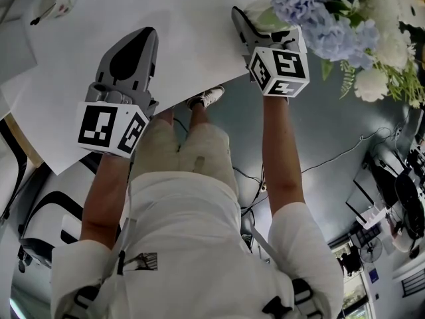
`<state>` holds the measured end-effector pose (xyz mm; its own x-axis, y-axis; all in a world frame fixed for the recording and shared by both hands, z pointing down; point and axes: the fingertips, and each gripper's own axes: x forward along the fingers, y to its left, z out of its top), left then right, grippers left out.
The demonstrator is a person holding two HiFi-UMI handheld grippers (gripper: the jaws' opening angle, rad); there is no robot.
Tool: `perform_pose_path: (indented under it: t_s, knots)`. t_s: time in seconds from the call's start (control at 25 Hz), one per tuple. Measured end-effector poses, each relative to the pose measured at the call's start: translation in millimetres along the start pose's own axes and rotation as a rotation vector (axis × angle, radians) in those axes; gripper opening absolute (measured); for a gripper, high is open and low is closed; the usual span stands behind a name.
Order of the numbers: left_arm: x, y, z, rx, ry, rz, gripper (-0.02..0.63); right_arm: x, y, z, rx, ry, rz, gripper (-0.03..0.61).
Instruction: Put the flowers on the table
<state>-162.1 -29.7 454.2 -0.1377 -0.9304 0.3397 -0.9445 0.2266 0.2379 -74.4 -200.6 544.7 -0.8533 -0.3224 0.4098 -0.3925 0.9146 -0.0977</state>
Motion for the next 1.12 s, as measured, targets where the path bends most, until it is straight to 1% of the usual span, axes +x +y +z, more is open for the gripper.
perform_pose_path:
  t_s: [0.48, 0.72, 1.12]
  knots:
    - [-7.8, 2.6, -6.0, -0.016, -0.006, 0.010, 0.012, -2.6, 4.8, -3.1, 0.008, 0.022, -0.003, 0.364]
    - [-7.5, 2.6, -4.5, -0.018, -0.012, 0.014, 0.012, -4.1, 1.7, -3.3, 0.010, 0.024, -0.012, 0.365]
    - [-12.7, 5.1, -13.1, -0.027, -0.009, 0.020, 0.013, -4.3, 1.7, -7.1, 0.013, 0.024, -0.023, 0.365]
